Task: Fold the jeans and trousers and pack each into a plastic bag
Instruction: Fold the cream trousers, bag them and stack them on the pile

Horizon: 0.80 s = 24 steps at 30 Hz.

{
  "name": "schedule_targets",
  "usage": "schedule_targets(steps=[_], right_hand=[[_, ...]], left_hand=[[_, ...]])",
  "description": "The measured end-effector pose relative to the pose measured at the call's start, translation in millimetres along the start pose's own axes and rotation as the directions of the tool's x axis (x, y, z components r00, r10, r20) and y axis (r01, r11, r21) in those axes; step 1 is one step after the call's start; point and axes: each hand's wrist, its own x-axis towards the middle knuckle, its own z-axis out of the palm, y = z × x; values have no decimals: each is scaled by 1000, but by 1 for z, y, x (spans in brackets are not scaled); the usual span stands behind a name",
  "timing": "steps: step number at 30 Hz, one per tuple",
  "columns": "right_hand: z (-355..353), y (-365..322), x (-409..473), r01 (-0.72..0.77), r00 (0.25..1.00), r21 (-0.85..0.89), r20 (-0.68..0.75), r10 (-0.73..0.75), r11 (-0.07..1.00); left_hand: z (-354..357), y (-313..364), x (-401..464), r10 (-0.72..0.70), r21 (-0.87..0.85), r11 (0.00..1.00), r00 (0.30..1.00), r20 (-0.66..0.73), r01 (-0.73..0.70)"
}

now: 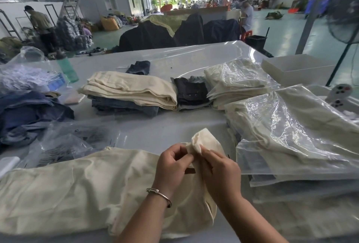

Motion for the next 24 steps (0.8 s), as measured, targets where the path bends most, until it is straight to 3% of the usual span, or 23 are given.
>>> schedule_targets(steps=[5,9,12,13,15,17,19,20,21,22,24], right_hand=[[-1,-7,-1,60,998,-53,33,-58,997],[-2,-11,0,125,991,-109,51,-120,986],[-5,-9,-3,198,964,-47,190,-186,979],[-7,-6,-5,133,958,63,246,-145,989],[-12,4,-1,-216,942,358,320,98,909],[-15,20,11,-530,845,414,328,422,740],[-17,37,30,-733,657,210,468,591,647],[-17,40,38,-790,542,111,588,600,604],[-15,43,45,-801,454,36,687,568,597],[-12,43,50,-766,422,-12,745,517,642],[-4,41,53,-619,425,-113,784,453,777]], left_hand=[[-1,-1,-6,67,49,997,994,-85,-63],[-3,4,-12,74,-25,997,997,-37,-75],[-3,7,-14,80,34,996,991,-105,-77],[-4,8,-13,110,90,991,985,-129,-99],[-10,12,-14,196,175,967,979,-51,-184],[-17,17,-20,253,167,944,949,187,-284],[-19,18,-27,226,98,952,879,420,-291],[-16,17,-31,174,64,969,848,500,-237],[-12,13,-34,113,41,986,827,551,-163],[-7,9,-36,53,36,995,810,584,-91],[2,-1,-41,-23,56,998,789,614,-14]])
